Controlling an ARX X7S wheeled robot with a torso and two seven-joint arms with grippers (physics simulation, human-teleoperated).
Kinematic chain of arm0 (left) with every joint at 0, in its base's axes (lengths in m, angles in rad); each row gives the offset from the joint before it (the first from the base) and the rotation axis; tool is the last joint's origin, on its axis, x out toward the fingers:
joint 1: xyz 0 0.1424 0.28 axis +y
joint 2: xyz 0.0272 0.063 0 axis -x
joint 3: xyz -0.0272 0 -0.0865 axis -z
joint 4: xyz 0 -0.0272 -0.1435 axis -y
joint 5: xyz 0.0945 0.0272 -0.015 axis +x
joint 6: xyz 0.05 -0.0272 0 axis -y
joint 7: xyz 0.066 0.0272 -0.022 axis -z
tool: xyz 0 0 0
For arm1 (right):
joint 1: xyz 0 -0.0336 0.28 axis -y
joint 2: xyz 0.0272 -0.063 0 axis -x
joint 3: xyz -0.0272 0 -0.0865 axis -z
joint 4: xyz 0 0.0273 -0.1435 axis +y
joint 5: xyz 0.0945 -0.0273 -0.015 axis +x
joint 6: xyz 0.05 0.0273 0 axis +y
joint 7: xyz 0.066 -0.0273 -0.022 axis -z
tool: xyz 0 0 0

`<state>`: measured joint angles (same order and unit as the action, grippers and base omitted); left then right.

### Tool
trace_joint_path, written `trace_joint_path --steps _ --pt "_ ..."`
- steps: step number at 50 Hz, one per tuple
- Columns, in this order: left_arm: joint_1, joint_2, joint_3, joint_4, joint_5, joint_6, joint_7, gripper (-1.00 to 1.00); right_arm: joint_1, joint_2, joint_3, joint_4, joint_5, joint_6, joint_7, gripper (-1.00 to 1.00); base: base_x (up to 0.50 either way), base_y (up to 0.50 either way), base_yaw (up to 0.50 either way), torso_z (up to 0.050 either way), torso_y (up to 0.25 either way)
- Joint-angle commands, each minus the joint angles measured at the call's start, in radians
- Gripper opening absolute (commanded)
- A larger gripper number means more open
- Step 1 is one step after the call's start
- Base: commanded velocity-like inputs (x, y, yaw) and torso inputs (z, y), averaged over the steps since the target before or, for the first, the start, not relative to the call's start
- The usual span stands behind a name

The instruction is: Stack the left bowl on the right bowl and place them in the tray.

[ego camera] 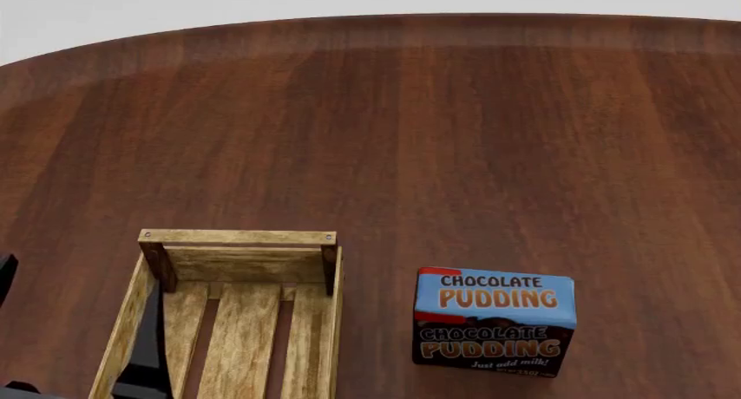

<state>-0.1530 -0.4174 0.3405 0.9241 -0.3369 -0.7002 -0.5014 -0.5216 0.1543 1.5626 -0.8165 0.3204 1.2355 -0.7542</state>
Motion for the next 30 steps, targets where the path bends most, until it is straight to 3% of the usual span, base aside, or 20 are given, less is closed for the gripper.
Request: trace_joint_path --steps 1,3,9,16,18,21,30 --pt "-0.008 0.0 0.005 -0.002 -0.004 0.001 -0.002 1.0 0.038 0.109 0.148 -0.228 0.107 0.239 -0.012 1.0 0.0 0.0 0.0 0.0 0.0" --pt "-0.01 0.0 0.006 -0.003 -0.006 0.001 -0.002 1.0 0.018 0.126 0.182 -0.23 0.224 0.25 0.068 1.0 0.0 0.0 0.0 0.0 0.0" --pt "-0.016 -0.002 0.001 0.003 -0.014 -0.006 -0.005 1.0 -0.085 0.188 0.321 -0.23 0.802 0.251 0.476 1.0 0.0 0.0 0.0 0.0 0.0" --pt "-0.003 -0.005 0.007 -0.011 -0.009 0.018 -0.003 1.0 -0.261 0.259 0.246 -0.23 1.156 0.102 0.808 1.0 0.0 0.0 0.0 0.0 0.0" --pt "0.004 -0.008 0.011 -0.016 -0.003 0.027 -0.003 1.0 -0.256 0.305 0.242 -0.231 1.25 0.126 0.892 1.0 0.0 0.0 0.0 0.0 0.0" --pt "0.011 -0.009 0.01 -0.023 -0.003 0.038 -0.002 1.0 -0.109 0.365 0.308 -0.23 1.46 0.33 1.028 1.0 0.0 0.0 0.0 0.0 0.0" --pt "0.033 -0.016 0.004 -0.049 -0.003 0.073 0.004 1.0 -0.052 0.406 0.108 -0.23 1.539 0.333 1.23 1.0 0.0 0.0 0.0 0.0 0.0"
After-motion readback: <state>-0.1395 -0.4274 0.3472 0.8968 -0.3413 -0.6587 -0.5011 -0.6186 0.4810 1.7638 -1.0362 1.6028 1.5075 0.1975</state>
